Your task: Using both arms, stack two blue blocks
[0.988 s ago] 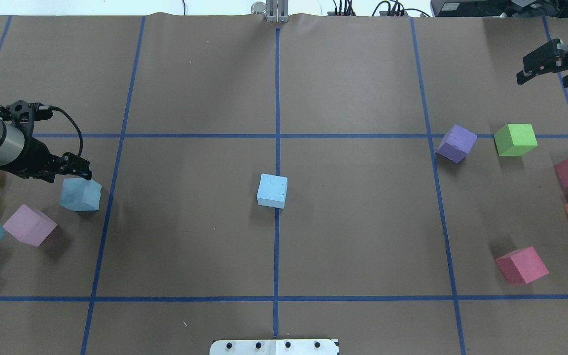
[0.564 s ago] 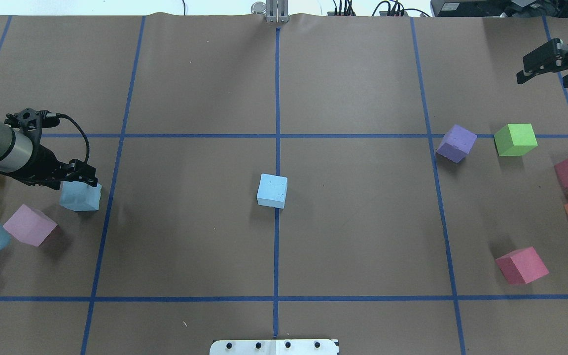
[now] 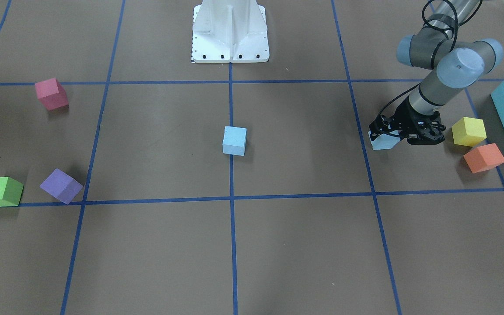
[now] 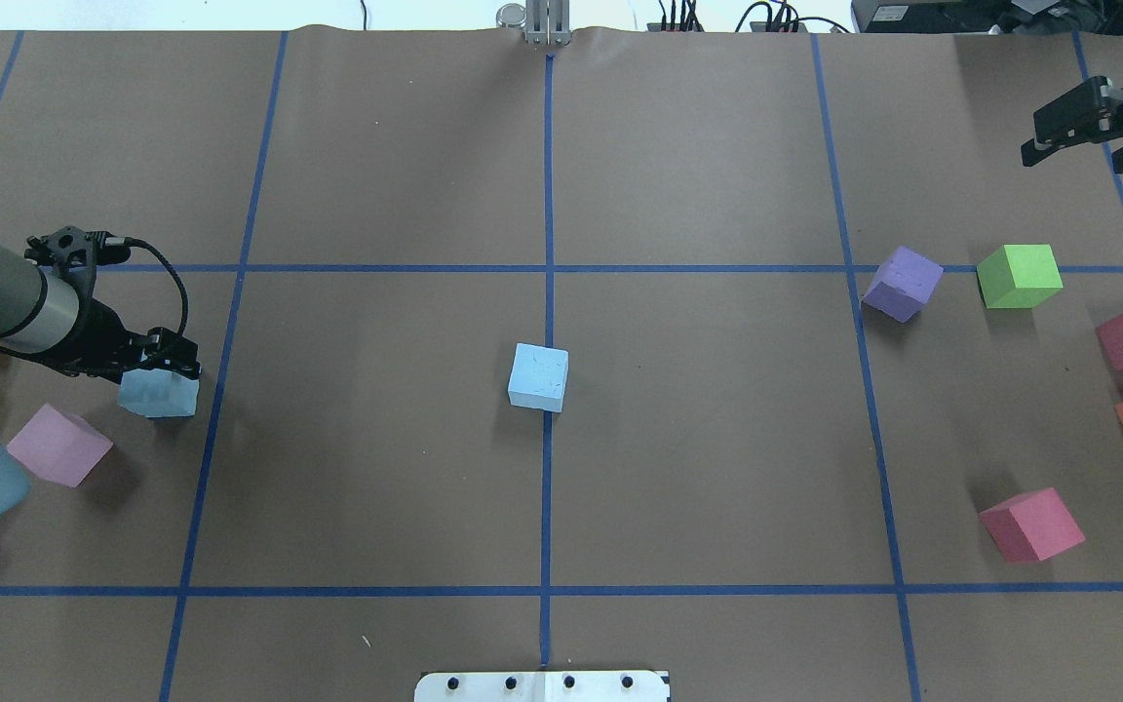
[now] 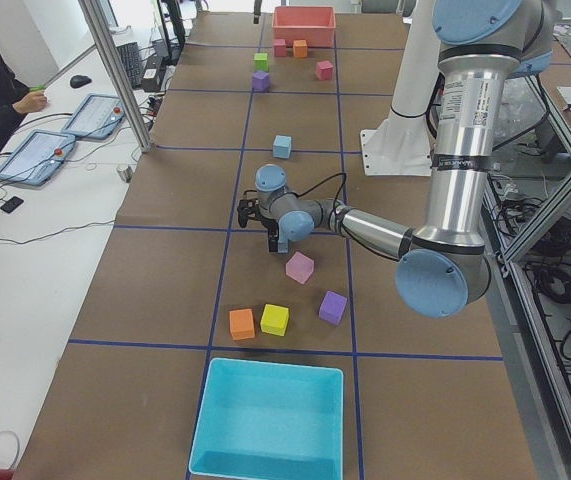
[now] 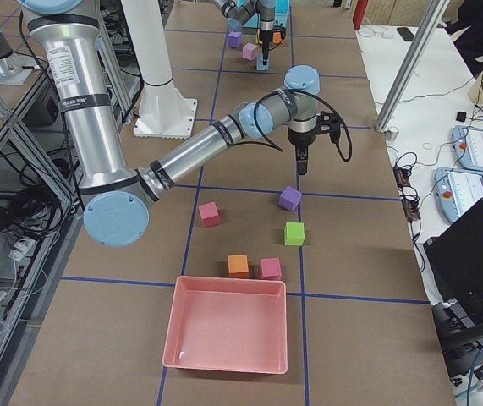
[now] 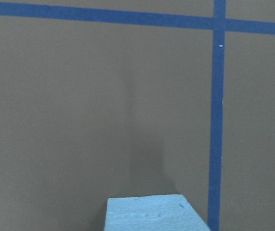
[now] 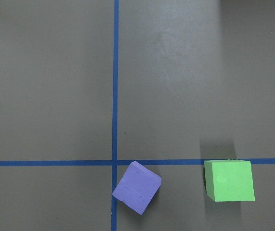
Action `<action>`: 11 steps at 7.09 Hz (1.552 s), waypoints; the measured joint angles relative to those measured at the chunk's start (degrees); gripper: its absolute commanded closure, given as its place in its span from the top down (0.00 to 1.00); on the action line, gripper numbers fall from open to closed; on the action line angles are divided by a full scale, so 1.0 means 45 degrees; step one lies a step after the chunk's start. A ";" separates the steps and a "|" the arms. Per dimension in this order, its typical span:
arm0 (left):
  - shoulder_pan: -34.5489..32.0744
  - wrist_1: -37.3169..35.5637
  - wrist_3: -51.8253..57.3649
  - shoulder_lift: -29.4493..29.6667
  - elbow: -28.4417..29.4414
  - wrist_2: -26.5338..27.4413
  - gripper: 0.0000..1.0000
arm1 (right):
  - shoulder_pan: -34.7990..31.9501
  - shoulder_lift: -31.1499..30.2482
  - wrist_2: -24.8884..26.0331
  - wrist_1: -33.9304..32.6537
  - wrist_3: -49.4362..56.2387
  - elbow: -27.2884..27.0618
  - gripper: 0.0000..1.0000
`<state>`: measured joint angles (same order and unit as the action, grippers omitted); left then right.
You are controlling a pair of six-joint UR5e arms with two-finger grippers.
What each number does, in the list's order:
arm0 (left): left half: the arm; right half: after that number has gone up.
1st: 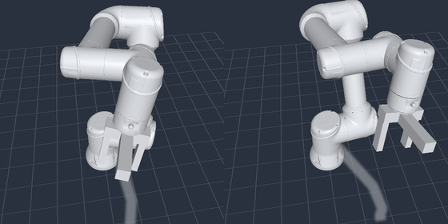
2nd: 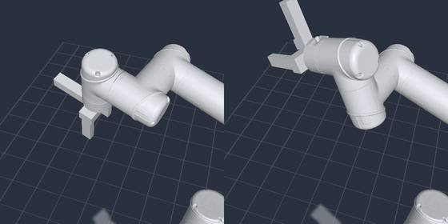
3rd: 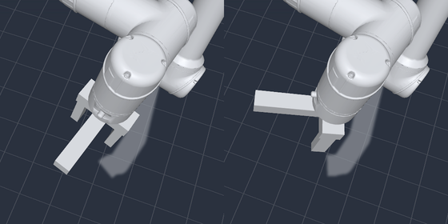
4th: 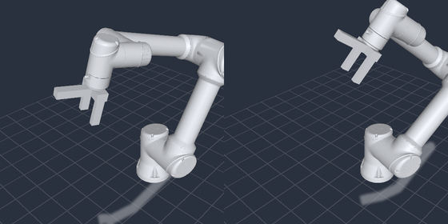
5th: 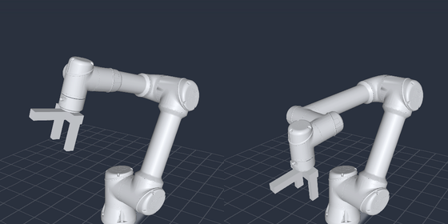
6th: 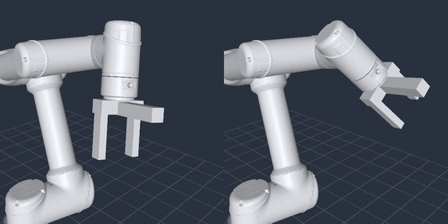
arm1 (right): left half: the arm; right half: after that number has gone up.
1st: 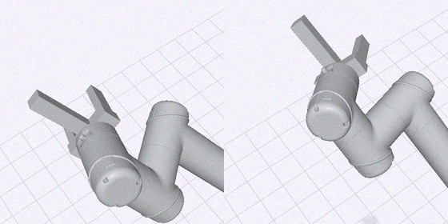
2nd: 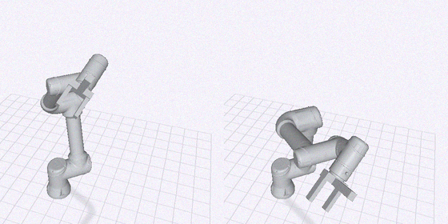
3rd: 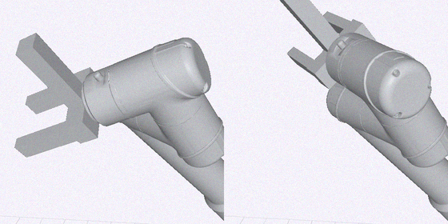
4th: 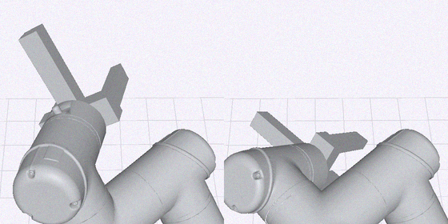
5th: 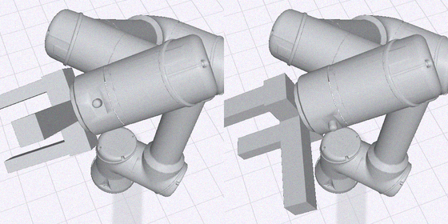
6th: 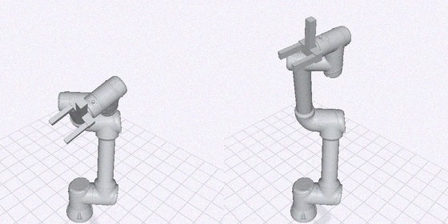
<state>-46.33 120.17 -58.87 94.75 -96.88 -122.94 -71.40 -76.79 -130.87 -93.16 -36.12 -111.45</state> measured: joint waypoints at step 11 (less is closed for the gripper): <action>-0.0010 -0.5005 -0.0165 0.4594 -0.0672 -0.0626 0.56 | 0.0009 -0.0020 -0.0001 0.0000 0.0000 -0.0008 1.00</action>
<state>-46.38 97.65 -59.61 115.42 -99.91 -125.76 -71.36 -76.88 -130.87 -93.16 -36.12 -111.49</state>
